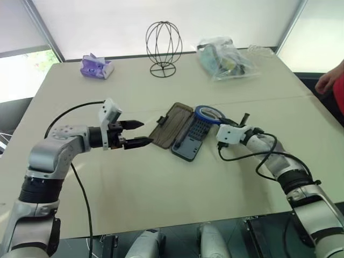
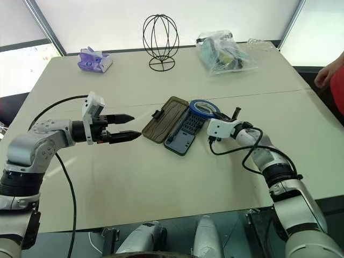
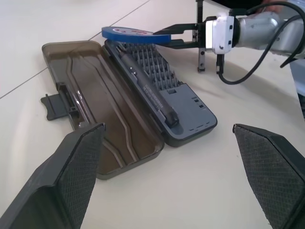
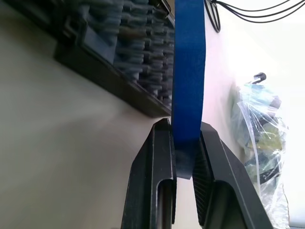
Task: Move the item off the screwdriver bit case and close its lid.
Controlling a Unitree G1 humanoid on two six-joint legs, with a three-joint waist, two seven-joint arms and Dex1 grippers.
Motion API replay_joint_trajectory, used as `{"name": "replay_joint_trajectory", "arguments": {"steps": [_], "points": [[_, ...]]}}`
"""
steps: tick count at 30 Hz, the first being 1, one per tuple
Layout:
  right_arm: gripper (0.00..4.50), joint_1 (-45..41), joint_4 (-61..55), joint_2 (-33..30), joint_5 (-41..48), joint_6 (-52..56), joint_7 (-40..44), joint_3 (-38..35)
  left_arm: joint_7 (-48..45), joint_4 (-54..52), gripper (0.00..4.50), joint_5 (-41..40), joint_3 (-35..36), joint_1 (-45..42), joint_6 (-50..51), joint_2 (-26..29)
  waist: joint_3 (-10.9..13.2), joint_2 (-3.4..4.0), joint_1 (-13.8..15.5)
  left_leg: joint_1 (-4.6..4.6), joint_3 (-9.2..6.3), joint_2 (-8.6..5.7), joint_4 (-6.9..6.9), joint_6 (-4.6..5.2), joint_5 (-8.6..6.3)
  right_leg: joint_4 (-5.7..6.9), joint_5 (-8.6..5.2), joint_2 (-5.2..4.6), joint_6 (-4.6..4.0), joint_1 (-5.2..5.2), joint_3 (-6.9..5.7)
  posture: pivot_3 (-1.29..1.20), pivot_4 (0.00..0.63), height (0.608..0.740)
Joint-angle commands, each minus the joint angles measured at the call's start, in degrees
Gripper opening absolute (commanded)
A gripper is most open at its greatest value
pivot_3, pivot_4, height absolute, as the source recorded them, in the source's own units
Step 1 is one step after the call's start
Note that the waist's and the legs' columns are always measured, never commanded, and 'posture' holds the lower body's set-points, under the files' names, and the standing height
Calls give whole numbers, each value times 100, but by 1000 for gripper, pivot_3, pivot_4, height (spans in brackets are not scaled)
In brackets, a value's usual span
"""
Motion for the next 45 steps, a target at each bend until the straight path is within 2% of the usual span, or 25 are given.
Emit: {"name": "replay_joint_trajectory", "arguments": {"steps": [1, 4, 7, 12, 17, 20, 22, 23, 29, 31, 34, 36, 38, 41, 43, 45], "points": [[36, 252, -402, -144, -16, 161, -39, -151, 56, -145, 4500, -89, 182, -52, -61, -28, 0, 0, 3, 0, 0, 0, 0, 0, 0, 0, 0, 0, 0, 0, 1, 0, 150, 740], [36, 381, -767, -199, -24, 329, -246, -349, 85, -105, 4500, -80, 148, -73, -97, -70, 0, 1, 12, -1, -1, -1, -1, 0, 0, 2, 0, 0, 0, -2, 1, 0, 150, 740], [36, 480, -1340, -290, -99, 995, -1141, -1047, 130, -15, 4500, -32, 91, -144, -180, -166, 3, 5, 27, -2, 0, -2, 0, 0, 0, 3, 0, 0, 0, -3, 4, 0, 150, 740], [36, 879, -1825, -701, -454, 1931, -1935, -1779, 144, -43, 4500, -53, 66, -175, -162, -232, 3, 6, 54, -5, 6, -3, -3, 0, 0, 5, 0, 0, 0, -10, 11, 0, 150, 740], [36, 1324, -1556, -1250, -798, 2258, -1777, -1643, 33, -79, 4500, -33, -63, -100, -158, -238, 3, 6, 26, -3, 13, -4, -2, 0, 0, 4, 0, 1, 0, -7, 19, 0, 150, 740], [36, 1361, -1399, -1359, -800, 2314, -1592, -1547, 36, -35, 4500, 2, -109, -97, -198, -272, 4, 9, -24, 0, 33, -1, -5, 0, 0, 4, 0, 2, 0, -12, 38, 0, 150, 740], [1020, 1346, -1246, -1295, -390, 2336, -1164, -1637, 51, -30, 4500, 9, -144, -103, -199, -324, 4, 10, -35, 2, 48, 2, -6, 0, 0, 4, 0, 2, 0, -15, 51, 0, 150, 740], [1340, 1318, -1178, -1279, -317, 2441, -992, -1627, 54, -29, 4500, 4, -155, -103, -198, -346, 4, 10, -28, 2, 49, 2, -6, 0, 0, 3, 0, 2, 0, -15, 53, 0, 150, 740], [4353, 1247, -1200, -1431, -560, 2529, -1080, -1488, 106, -84, 4500, -41, -174, -50, -176, -410, 4, 10, 17, 1, 51, 2, -2, 1, 0, 1, 0, 3, 1, -14, 54, 0, 150, 740], [4446, 1402, -1480, -1496, -307, 2785, -443, -1565, 128, -115, 4500, -50, -159, -12, -171, -403, 4, 10, 31, 1, 51, 1, -2, 1, 0, 1, 0, 3, 1, -13, 54, 0, 150, 740], [4446, 1877, -2445, -1655, -85, 3152, -68, -1994, 230, -65, 4500, 7, -77, 26, -283, -422, 4, 10, 46, -1, 44, 1, -3, 1, 0, 1, 0, 3, 1, -14, 53, 0, 150, 740], [4446, 2378, -3589, -1652, 321, 3809, 505, -2650, 477, 188, 4500, 201, -1, -49, -534, -507, 4, 13, 54, -3, 43, 0, -3, 1, 0, 0, 0, 4, 1, -15, 54, 0, 150, 740], [4446, 2620, -4672, -1312, 1082, 4949, 1159, -3352, 791, 567, 4500, 498, 11, -193, -879, -633, 4, 14, 63, -4, 43, 1, -1, 1, 0, -1, 0, 5, 1, -13, 54, 0, 150, 740], [4446, 2436, -5581, -811, 2031, 6328, 1644, -3936, 1087, 1196, 4500, 936, -94, -457, -1342, -805, 2, 8, 66, -4, 44, 3, 11, 1, 0, -4, 1, 8, 1, -4, 53, 0, 150, 740], [4446, 1867, -6153, -314, 3042, 7459, 1927, -4263, 1282, 1778, 4500, 1250, -264, -766, -1589, -1047, 2, 8, 66, -2, 44, 4, 15, 2, -1, -4, 1, 8, 1, 0, 53, 0, 150, 740], [4446, 1456, -6474, 4, 3652, 8143, 2049, -4376, 1320, 2295, 4500, 1525, -476, -1027, -1812, -1295, 2, 9, 69, -3, 45, 4, 18, 2, -1, -4, 1, 6, 1, 1, 53, 0, 150, 740]]}}
